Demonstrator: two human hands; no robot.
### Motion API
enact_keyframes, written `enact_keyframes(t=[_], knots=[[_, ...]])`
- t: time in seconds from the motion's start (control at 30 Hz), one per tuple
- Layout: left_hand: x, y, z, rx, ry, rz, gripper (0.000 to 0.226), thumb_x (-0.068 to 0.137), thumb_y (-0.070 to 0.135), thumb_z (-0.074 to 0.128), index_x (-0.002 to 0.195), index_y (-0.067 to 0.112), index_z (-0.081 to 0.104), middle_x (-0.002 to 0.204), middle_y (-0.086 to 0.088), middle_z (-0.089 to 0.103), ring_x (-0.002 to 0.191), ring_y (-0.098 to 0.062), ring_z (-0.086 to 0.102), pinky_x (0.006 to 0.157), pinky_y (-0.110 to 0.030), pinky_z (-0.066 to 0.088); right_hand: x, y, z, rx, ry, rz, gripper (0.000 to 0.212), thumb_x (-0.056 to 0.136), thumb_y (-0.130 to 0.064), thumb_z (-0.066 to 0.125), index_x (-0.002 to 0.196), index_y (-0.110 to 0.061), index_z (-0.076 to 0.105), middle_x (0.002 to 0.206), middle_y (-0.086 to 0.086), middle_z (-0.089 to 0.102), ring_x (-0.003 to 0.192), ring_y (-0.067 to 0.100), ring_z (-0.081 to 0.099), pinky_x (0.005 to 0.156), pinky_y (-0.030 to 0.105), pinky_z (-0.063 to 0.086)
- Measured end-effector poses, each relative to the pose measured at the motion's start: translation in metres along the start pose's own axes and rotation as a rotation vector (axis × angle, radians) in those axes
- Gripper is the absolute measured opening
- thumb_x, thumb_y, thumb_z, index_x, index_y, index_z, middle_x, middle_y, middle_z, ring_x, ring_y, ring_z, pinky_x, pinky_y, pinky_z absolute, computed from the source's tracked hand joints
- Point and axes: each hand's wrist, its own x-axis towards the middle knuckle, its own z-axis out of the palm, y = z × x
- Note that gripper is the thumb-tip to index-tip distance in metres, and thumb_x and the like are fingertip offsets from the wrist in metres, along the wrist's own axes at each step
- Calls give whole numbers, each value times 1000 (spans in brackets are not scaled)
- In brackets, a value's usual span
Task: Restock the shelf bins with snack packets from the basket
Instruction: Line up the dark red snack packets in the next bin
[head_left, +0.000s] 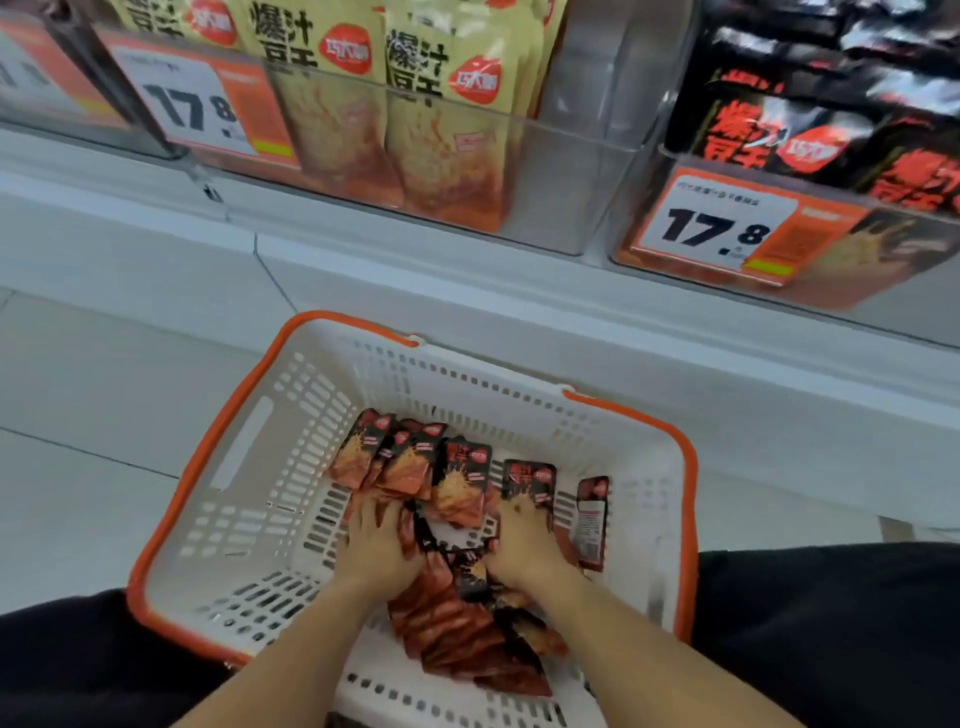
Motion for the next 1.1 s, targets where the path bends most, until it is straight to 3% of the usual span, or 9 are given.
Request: enact_keyframes(t=[0.03,0.1,0.33,0.47,0.57,0.67,0.77,0.93,1.1], knots=[[1,-2,0,2,-17,-2,84,90,53,55,157,25,11,164,-11,1,151,-34,4,120,-52,16,3,-1,5,-43,-28,26,83,87,-33,70,154,-21,23,163,9,5,148,38,14,117,51,29],[3,-3,2,11,-30,-14,83,93,49,53,158,24,8,165,-11,-2,152,-34,0,120,-53,12,8,0,5,-104,-37,39,85,85,-39,72,154,-19,25,164,4,0,148,37,12,117,52,25],[9,8,5,82,-43,-62,77,94,40,50,155,17,9,161,-18,4,150,-39,2,119,-55,16,16,14,-15,-292,-296,143,93,69,-69,77,137,-11,50,143,12,51,126,33,51,103,42,46],[1,14,-6,128,-48,-51,73,95,42,50,154,17,16,161,-21,6,150,-39,6,119,-54,14,4,17,-16,-366,-248,113,91,65,-76,74,123,-7,57,131,14,55,121,34,50,98,45,45],[-10,20,-7,153,-5,-38,63,95,39,49,149,15,27,158,-20,15,148,-39,11,119,-52,16,-3,19,-19,-193,-186,89,87,63,-62,85,124,-8,54,121,7,62,107,26,60,86,35,51],[-19,32,-10,69,61,53,40,95,32,48,131,13,45,136,-13,43,129,-32,40,106,-44,39,-16,16,-35,-89,-185,46,64,70,-52,86,110,-10,59,102,2,60,91,21,59,73,31,48],[-30,56,-24,-302,-84,160,31,98,41,52,105,11,59,100,-8,67,88,-23,64,84,-39,53,-35,17,-58,164,-31,-82,42,77,-48,81,88,-16,57,82,-2,57,82,20,62,64,28,42],[-67,120,-65,-986,-355,284,39,100,47,51,107,11,66,88,-10,72,80,-27,71,69,-35,58,-78,29,-109,636,353,-237,18,93,-32,68,92,-15,71,92,4,75,85,20,70,79,37,55],[-92,173,-98,-893,51,589,26,95,34,65,88,9,66,64,4,60,62,-16,55,66,-35,46,-135,47,-167,978,422,-340,17,94,-25,68,106,-12,69,99,7,75,85,18,70,79,34,57]])
